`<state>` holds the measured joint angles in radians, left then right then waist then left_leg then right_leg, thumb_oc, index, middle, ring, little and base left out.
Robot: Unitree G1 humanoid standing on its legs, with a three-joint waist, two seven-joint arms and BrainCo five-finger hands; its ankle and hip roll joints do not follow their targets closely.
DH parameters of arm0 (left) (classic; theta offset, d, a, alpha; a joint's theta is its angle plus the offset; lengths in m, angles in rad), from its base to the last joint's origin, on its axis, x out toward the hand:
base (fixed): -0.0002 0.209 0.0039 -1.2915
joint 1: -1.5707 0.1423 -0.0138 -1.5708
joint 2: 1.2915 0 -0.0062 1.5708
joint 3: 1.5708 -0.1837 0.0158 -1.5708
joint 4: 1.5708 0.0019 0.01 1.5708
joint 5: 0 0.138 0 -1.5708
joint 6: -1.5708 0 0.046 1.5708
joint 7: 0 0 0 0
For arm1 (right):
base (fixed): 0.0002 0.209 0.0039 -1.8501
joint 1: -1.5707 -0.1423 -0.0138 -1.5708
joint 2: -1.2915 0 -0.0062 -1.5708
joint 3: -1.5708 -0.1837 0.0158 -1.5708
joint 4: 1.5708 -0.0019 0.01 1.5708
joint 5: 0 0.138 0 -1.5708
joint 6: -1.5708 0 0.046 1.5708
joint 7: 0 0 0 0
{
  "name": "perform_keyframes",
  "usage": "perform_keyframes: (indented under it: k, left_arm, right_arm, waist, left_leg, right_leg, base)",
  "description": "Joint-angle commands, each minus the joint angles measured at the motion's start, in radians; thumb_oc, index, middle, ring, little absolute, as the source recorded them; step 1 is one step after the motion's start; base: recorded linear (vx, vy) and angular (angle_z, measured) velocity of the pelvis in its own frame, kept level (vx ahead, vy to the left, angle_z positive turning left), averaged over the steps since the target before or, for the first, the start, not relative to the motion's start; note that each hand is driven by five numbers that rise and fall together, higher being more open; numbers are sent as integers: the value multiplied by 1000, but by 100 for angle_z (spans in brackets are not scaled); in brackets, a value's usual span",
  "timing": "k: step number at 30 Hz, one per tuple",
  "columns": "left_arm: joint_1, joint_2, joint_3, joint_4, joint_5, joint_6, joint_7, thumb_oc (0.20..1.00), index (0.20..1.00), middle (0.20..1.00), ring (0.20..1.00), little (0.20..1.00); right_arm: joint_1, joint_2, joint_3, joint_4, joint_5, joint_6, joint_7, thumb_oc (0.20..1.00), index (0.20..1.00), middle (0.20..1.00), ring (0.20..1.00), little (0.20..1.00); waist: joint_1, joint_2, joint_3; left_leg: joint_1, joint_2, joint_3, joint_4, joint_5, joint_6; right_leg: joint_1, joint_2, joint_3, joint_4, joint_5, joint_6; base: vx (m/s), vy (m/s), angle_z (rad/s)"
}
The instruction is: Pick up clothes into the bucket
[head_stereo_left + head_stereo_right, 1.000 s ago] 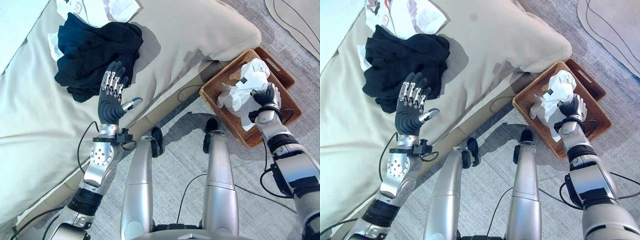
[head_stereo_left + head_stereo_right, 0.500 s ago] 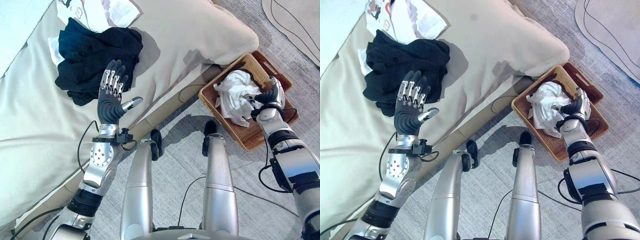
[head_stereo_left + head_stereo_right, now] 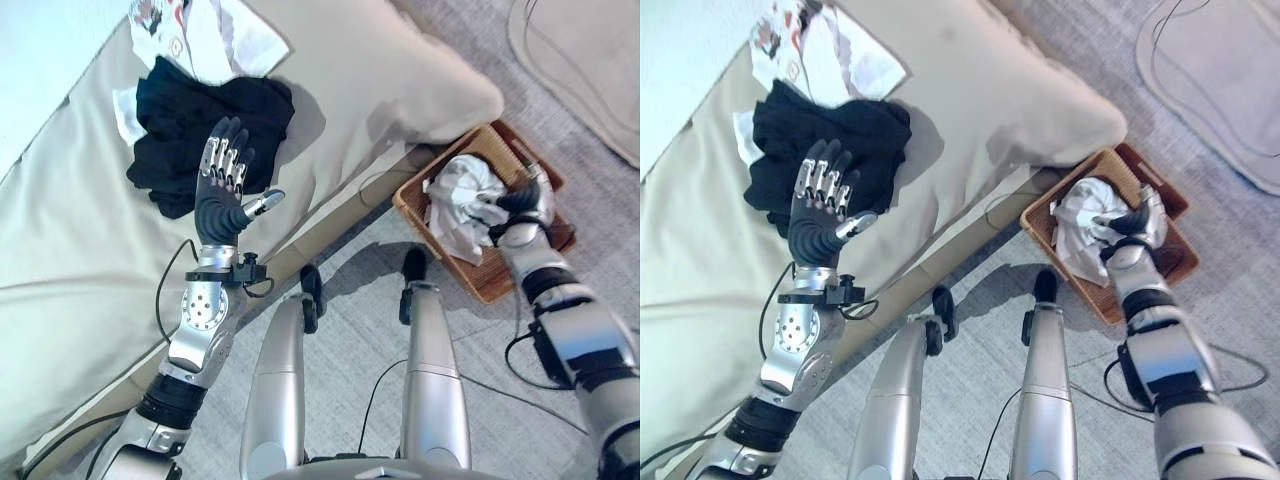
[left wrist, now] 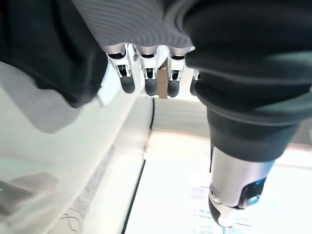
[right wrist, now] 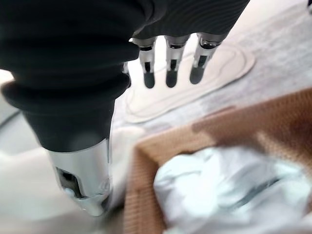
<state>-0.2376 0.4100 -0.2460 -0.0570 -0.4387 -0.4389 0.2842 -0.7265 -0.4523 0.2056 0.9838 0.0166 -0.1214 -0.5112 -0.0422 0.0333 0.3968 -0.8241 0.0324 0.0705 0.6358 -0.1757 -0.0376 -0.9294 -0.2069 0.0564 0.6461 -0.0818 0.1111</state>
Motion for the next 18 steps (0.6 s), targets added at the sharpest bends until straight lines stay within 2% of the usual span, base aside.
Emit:
perform_keyframes:
  k: [1,3,5,8,12,14,16,18]
  left_arm:
    - [31,-19,50,38,132,-49,48,1000,1000,1000,1000,1000]
    - [40,-27,66,79,172,-42,75,1000,1000,1000,1000,1000]
    - [32,-16,82,151,265,-24,112,1000,1000,1000,1000,1000]
    - [31,-9,87,189,305,-21,125,1000,1000,1000,1000,1000]
    - [26,12,101,237,397,8,161,1000,1000,1000,1000,1000]
    - [16,27,104,273,482,45,197,1000,1000,1000,1000,1000]
    - [-2,63,105,307,626,92,218,1000,1000,1000,1000,1000]
    - [-13,71,97,322,687,113,228,1000,1000,1000,1000,1000]
  right_arm:
    - [133,1,-23,-111,21,-108,-19,1000,1000,1000,1000,1000]
    - [235,25,-28,-252,22,-137,25,1000,1000,1000,1000,1000]
    - [317,64,-16,-363,80,-187,110,1000,1000,1000,1000,1000]
    - [359,88,-2,-419,132,-212,168,1000,1000,1000,1000,1000]
    - [406,153,19,-498,282,-250,262,1000,1000,1000,1000,1000]
    - [411,175,31,-534,342,-259,301,1000,1000,1000,1000,1000]
    - [410,184,48,-571,347,-260,311,1000,1000,1000,1000,1000]
    - [408,183,55,-588,343,-259,315,1000,1000,1000,1000,1000]
  waist:
    - [-3,-8,-56]
    - [-6,-23,-49]
    - [-5,-43,-41]
    - [-2,-56,-38]
    - [13,-74,-43]
    - [24,-81,-53]
    - [35,-93,-59]
    - [39,-97,-57]
  left_leg:
    - [69,3,-6,-155,88,16]
    - [128,1,-21,-195,104,13]
    - [214,1,-33,-251,123,6]
    - [270,-1,-44,-295,142,5]
    - [357,1,-61,-358,164,-2]
    - [392,2,-71,-387,173,-5]
    - [405,-1,-78,-388,174,-5]
    - [406,-5,-83,-381,172,-5]
  right_leg:
    - [134,-32,-56,-183,99,26]
    - [206,-39,-77,-225,110,31]
    - [308,-49,-110,-281,122,38]
    - [373,-57,-132,-323,134,41]
    - [481,-65,-175,-388,147,49]
    - [529,-69,-194,-417,152,53]
    - [556,-77,-211,-432,156,56]
    - [564,-80,-218,-434,155,57]
  base:
    - [51,-64,10]
    - [60,-53,19]
    - [65,-41,23]
    - [42,-14,20]
    - [70,-10,23]
    - [79,13,17]
    - [44,12,17]
    - [17,15,15]
